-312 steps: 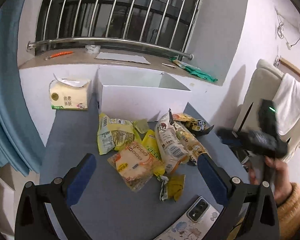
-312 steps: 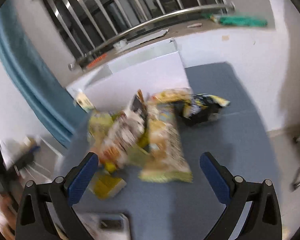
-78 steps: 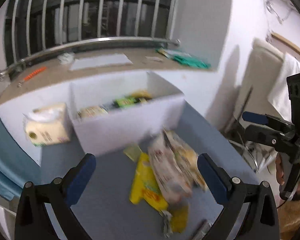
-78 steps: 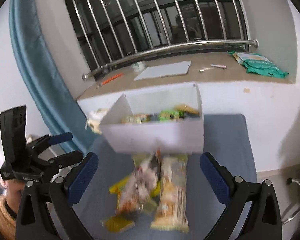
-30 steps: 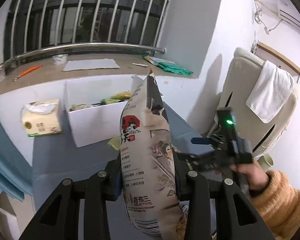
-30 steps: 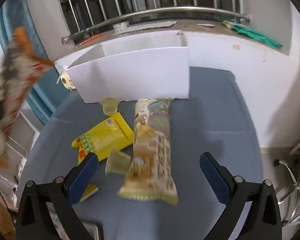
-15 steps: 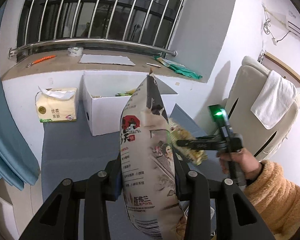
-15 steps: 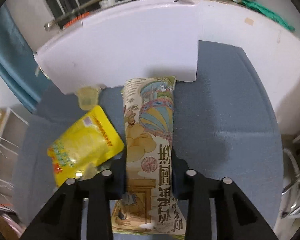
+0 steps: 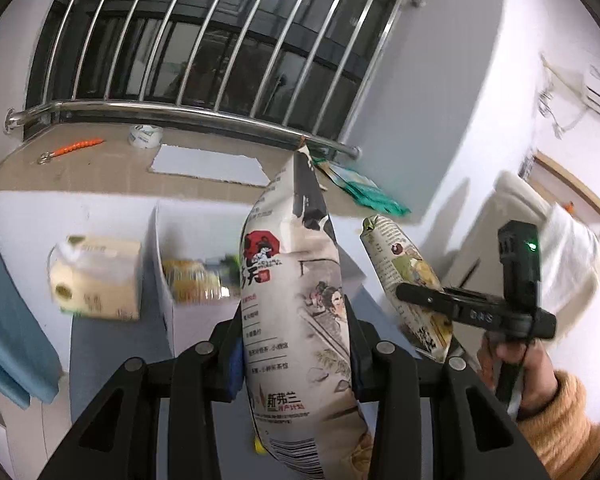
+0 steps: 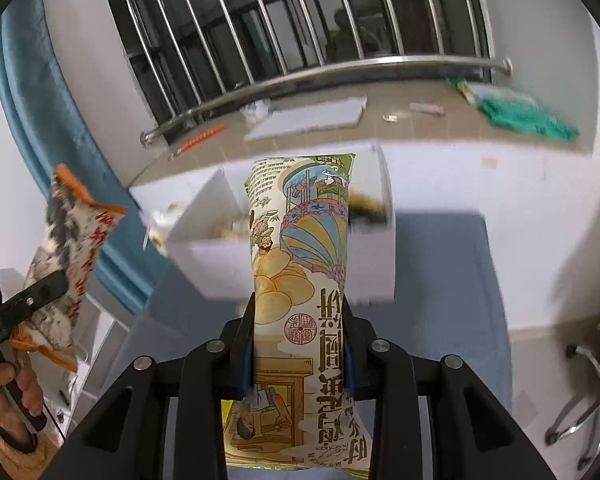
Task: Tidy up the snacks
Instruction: 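Lower both bags into the white box and open both grippers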
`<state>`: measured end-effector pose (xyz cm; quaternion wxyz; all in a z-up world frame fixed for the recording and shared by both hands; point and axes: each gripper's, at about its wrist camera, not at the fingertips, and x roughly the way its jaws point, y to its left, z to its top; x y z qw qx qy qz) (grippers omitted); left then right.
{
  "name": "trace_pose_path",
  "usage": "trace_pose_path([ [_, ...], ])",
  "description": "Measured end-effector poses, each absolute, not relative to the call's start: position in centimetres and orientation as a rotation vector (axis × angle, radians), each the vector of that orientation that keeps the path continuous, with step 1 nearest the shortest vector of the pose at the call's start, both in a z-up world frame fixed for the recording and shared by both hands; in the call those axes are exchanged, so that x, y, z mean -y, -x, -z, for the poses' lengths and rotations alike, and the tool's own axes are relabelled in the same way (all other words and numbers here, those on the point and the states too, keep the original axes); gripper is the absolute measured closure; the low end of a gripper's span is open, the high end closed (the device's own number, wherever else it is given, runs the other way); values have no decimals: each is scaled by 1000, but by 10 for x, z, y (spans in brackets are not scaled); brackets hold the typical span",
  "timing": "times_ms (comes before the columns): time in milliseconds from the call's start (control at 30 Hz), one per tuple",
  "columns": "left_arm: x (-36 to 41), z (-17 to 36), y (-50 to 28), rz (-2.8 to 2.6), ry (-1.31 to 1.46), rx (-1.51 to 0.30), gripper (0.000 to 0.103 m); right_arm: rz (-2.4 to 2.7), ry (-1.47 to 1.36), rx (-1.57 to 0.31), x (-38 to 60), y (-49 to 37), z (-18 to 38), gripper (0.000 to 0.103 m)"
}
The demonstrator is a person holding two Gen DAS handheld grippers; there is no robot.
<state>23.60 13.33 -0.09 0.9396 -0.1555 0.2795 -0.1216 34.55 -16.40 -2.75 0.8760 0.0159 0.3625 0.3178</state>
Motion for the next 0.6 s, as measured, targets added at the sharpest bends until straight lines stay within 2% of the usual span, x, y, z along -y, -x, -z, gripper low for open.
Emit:
trace_pose_path([
  [133,-134,-8,-290,208,298,-596,60,-659,-111,-798,142,-391,24,67],
  [400,-130,0,-371,123,243,-651,57,-574,-45,-774,94,-469,18,66],
  [433,-130,2,-376,91,233,-657,38,-568,-42,-772,89,-474,23,64],
  [467,-130,5,-382,47,220,-680,5,-567,-36,-770,86,-478,23,57],
  [500,-130,8,-384,18,215,-695,1,-573,-30,-776,80,-481,25,23],
  [533,-131,11,-385,16,213,-706,0,-579,-28,-784,78,-482,26,6],
  [567,-132,13,-385,31,211,-714,0,-592,-41,-760,80,-479,25,0],
  [600,-132,16,-384,43,200,-726,0,-607,-46,-736,82,-476,23,0],
])
